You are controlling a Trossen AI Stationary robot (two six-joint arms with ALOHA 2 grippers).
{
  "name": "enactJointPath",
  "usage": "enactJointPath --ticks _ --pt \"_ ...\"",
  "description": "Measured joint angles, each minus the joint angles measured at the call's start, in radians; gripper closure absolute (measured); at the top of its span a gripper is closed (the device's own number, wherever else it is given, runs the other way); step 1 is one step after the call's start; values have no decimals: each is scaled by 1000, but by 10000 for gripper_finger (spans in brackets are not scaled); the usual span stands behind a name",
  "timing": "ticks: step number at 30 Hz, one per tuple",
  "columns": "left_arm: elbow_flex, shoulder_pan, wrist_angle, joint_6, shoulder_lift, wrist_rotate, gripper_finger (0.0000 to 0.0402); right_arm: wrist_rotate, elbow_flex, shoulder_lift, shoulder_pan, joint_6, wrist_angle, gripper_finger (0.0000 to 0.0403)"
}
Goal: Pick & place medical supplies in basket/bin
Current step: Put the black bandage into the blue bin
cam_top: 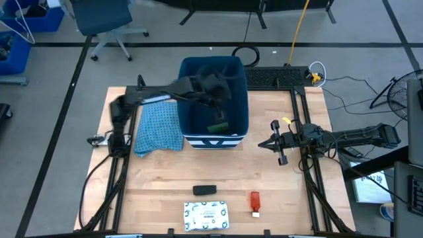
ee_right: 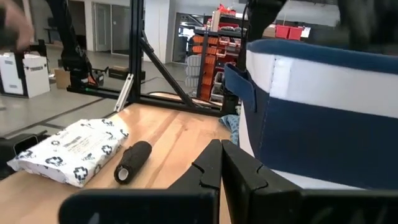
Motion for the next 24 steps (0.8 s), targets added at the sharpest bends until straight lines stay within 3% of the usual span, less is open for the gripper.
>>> enactJointPath --ticks 6,10,14,18,21,24 --pt "-1 -21 -189 -29 -296 -15 10 0 0 0 0 -9 3 403" --pt "-106 -85 -240 -70 -500 -12 65 0 0 1 0 -10 3 403" --pt "-326 -176 -174 -125 -700 -31 173 0 0 3 0 -10 2 403" --pt "-609 -256 -15 -158 -917 -108 292 1 0 4 0 13 -1 403" --pt "-838 -285 129 -203 -1072 -91 372 1 0 4 0 29 -2 403" --pt "-1044 -297 267 -271 -1208 -64 390 2 0 4 0 36 -6 403"
